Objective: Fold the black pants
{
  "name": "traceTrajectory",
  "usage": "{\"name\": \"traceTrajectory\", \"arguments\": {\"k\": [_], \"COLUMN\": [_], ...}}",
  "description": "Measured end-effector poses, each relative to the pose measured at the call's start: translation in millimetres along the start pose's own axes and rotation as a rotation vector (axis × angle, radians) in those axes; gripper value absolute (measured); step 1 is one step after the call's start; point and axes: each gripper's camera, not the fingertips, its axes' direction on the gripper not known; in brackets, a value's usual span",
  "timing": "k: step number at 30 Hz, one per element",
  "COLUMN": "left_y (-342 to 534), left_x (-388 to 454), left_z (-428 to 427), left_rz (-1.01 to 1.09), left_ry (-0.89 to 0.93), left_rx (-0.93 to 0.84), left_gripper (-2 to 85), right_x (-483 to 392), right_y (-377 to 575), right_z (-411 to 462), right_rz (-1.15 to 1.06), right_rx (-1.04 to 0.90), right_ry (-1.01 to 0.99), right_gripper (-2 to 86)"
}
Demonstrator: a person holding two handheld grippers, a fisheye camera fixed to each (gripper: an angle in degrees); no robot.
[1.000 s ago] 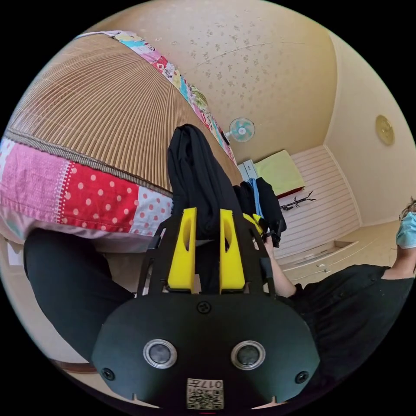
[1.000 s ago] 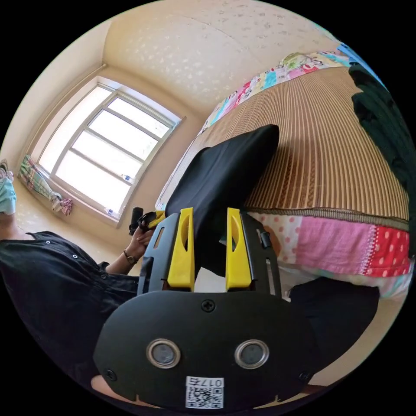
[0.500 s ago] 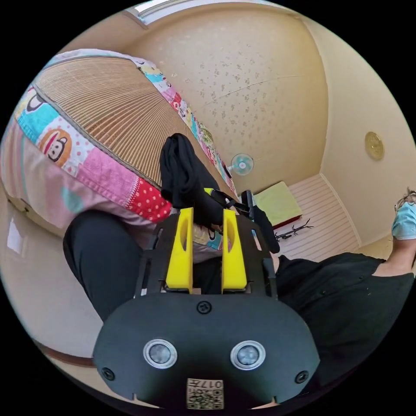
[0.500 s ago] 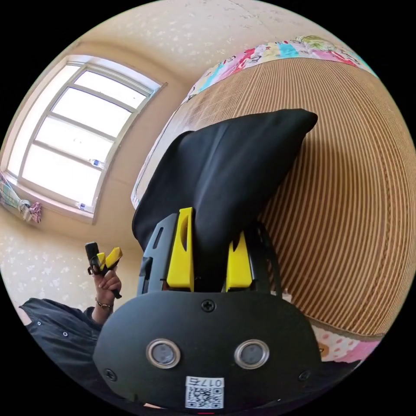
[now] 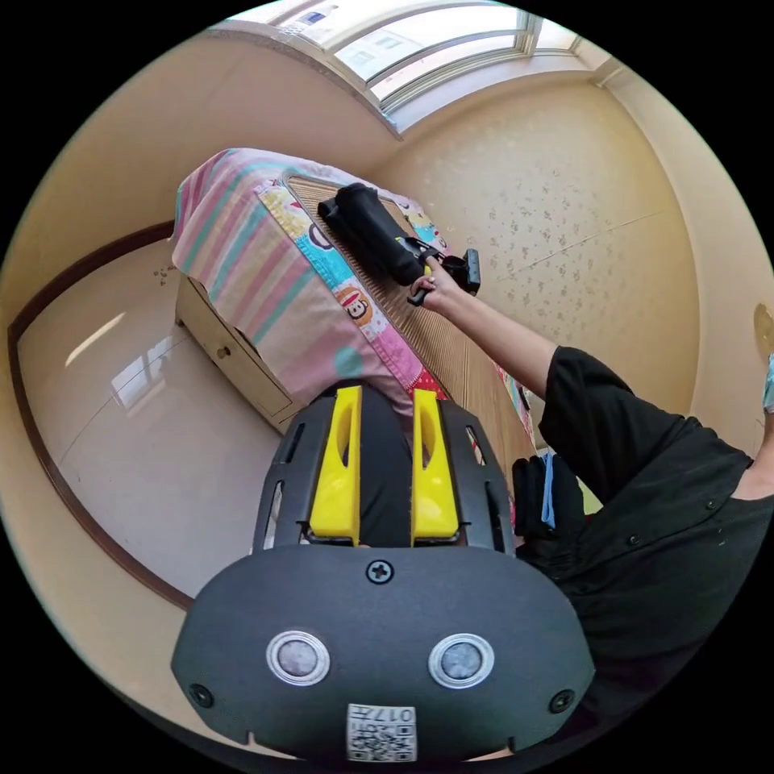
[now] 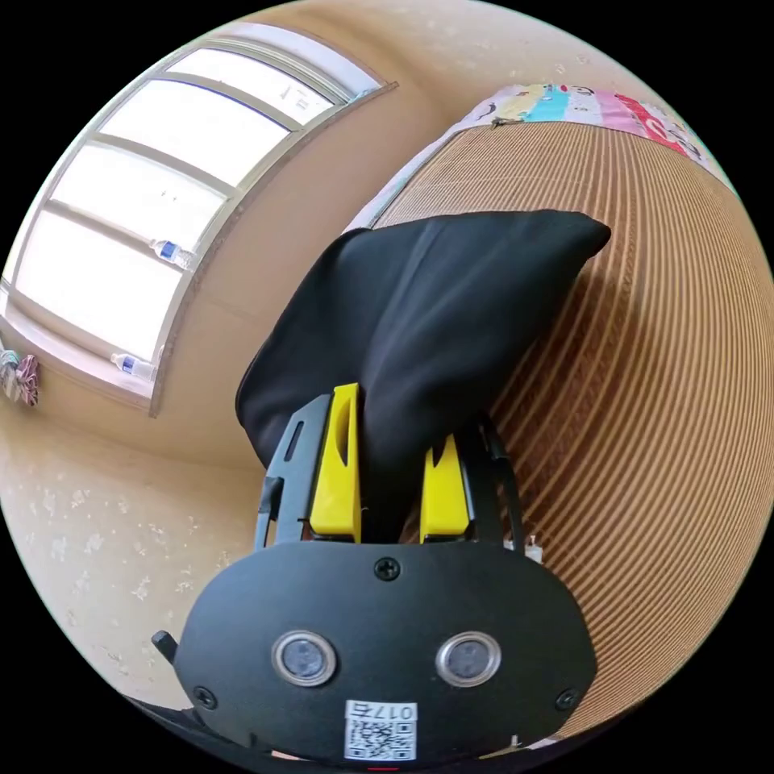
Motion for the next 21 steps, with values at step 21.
{"name": "traceTrajectory", "arguments": {"k": [21], "left_y": [6], "left_x": [215], "left_z": [391], "left_rz": [0.734], "left_ry": [-0.206], "left_rx": [-0.226], "left_gripper": [-0.5], "right_x": [180], "right_y": [274], "right_z": [-388], "right_rz": [-0.471], "right_rx": [0.44], "right_ry": [0.212], "right_gripper": [0.3]}}
